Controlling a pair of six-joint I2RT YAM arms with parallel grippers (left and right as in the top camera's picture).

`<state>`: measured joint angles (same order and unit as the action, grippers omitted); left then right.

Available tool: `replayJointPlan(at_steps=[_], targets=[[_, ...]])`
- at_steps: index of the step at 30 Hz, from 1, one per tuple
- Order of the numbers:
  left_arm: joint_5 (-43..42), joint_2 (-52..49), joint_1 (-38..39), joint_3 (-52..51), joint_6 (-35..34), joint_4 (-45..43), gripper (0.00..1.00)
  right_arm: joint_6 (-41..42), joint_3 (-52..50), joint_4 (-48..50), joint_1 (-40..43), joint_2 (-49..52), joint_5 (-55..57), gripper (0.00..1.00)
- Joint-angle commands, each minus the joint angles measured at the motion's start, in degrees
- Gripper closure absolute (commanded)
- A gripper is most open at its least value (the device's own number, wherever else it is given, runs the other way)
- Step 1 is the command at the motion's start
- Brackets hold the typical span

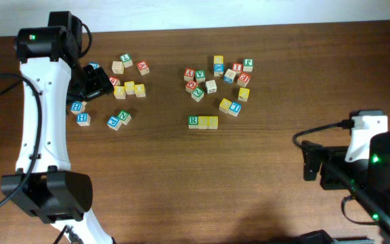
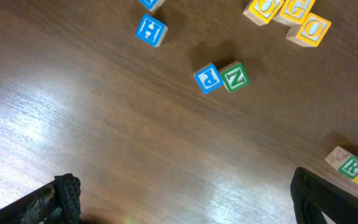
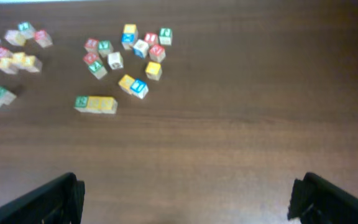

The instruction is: Spell out RSS

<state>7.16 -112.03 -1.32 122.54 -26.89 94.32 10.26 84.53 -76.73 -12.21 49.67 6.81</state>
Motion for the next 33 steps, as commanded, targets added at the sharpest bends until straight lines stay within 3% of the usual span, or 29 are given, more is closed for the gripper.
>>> replayJointPlan(at_steps=[1, 7, 15, 23, 33], targets=[[0.83, -0.04, -0.22, -0.26, -0.90, 0.04, 0.01, -6.62, -13.92, 9.49, 4.17, -6.78, -3.74, 0.02], [0.81, -0.04, -0.20, -0.26, -0.90, 0.04, 0.01, -16.68, -37.51, 32.37, 10.03, -17.59, -15.93, 0.02], [0.81, -0.04, -0.20, -0.26, -0.90, 0.04, 0.01, -17.33, -61.72, 58.88, 10.36, -31.41, -16.68, 0.02], [0.81, -0.04, -0.20, -0.26, -0.90, 0.04, 0.01, -17.33, -70.55, 67.78, 10.36, -41.72, -15.76, 0.02], [0.81, -0.04, -0.20, -0.26, -0.90, 0.04, 0.01, -17.33, -73.13, 68.65, 10.36, -47.12, -14.25, 0.02]])
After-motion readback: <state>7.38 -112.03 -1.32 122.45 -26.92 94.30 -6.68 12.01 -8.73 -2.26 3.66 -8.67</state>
